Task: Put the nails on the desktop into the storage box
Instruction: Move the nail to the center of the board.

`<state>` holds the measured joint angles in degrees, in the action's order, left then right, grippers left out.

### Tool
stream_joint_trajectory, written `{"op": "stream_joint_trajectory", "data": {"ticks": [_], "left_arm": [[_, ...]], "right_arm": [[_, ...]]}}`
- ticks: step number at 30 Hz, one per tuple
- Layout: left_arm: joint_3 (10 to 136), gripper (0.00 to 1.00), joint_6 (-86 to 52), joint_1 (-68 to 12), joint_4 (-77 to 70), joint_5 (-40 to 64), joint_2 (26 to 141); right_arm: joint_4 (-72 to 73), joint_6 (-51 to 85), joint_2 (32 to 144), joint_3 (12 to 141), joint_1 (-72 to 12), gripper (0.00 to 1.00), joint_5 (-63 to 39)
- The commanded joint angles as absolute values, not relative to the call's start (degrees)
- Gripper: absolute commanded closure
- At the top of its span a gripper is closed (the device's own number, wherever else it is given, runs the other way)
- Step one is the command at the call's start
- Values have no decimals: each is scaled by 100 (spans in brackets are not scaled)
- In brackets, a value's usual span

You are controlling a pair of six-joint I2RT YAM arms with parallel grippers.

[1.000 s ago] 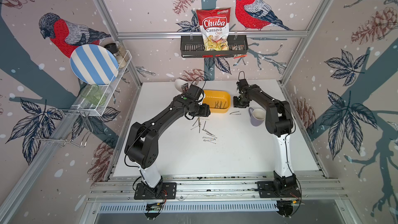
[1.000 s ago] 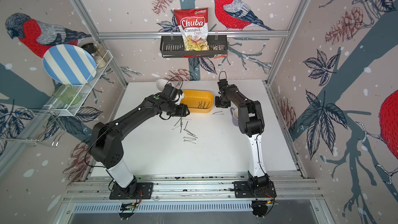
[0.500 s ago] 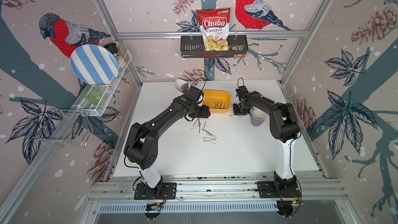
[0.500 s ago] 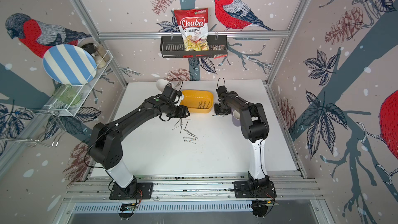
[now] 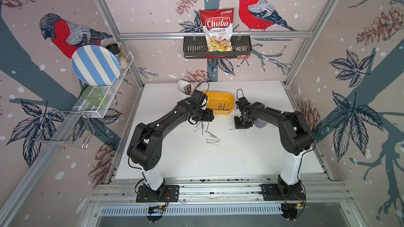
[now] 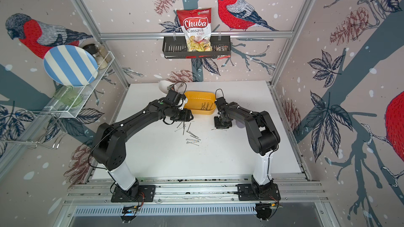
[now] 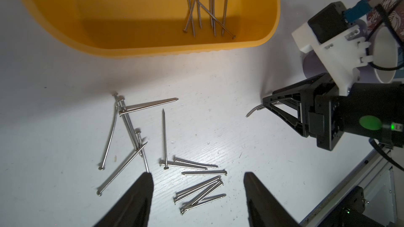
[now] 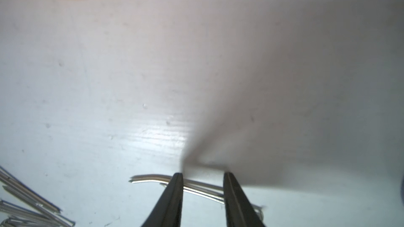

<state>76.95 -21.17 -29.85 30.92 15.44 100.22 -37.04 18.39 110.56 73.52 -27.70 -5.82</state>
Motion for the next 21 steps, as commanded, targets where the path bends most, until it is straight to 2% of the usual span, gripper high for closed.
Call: {"op": "stream_joint_trajectory", "data": {"ticks": [1,6,13,21], "left_arm": [[7556,32,-2166,-3038,2877,1593,10059],[7334,32,-2162,-3104,2821,1499,10037],[7011,31,-2171,-3198,2706,1467,9966],[7110,31,-2162,-3324,2680,1518,10115]], "right_arm": [[-3763,1913,10860,7294,-2789,64,-651],[-3899,1431,10462,7235,-2891,63,-461],[-4358,708,9971,6639,-3518,60,189],[-4374,706,10148,6706,-3559,52,974]]}}
